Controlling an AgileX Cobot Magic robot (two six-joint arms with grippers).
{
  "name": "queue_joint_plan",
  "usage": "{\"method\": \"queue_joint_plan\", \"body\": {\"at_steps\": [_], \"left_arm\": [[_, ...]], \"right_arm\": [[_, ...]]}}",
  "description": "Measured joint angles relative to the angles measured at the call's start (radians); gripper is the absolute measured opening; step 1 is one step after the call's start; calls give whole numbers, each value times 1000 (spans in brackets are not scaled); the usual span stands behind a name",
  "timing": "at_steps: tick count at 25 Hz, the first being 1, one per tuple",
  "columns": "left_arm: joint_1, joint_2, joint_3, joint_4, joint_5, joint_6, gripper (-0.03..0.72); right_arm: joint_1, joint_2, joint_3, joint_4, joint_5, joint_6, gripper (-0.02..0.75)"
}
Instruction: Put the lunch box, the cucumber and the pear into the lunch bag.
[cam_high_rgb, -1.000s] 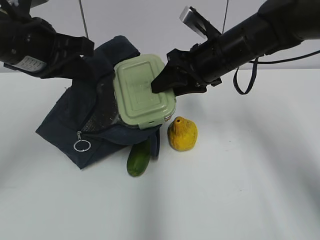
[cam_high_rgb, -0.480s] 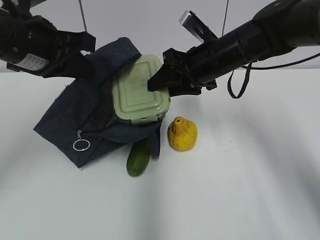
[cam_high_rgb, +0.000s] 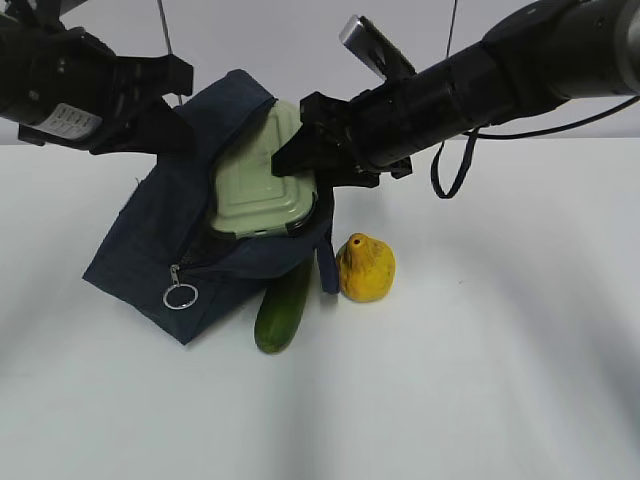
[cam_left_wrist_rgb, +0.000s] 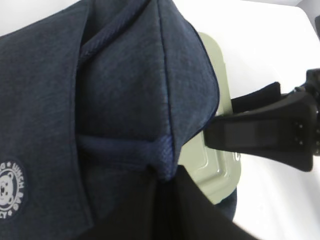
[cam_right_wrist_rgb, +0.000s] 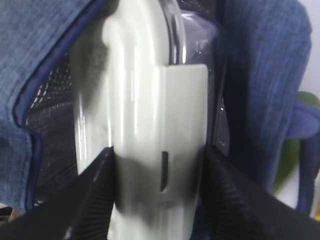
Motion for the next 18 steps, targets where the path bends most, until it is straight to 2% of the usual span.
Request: {"method": "queue_joint_plan", "body": {"at_steps": [10, 18], "left_arm": [[0, 0, 0, -40, -3, 12, 3], [0, 0, 0, -53, 3, 40, 3]], "right_arm": [[85, 1, 0, 32, -84, -19, 382], [115, 6, 0, 23, -55, -34, 382]]}}
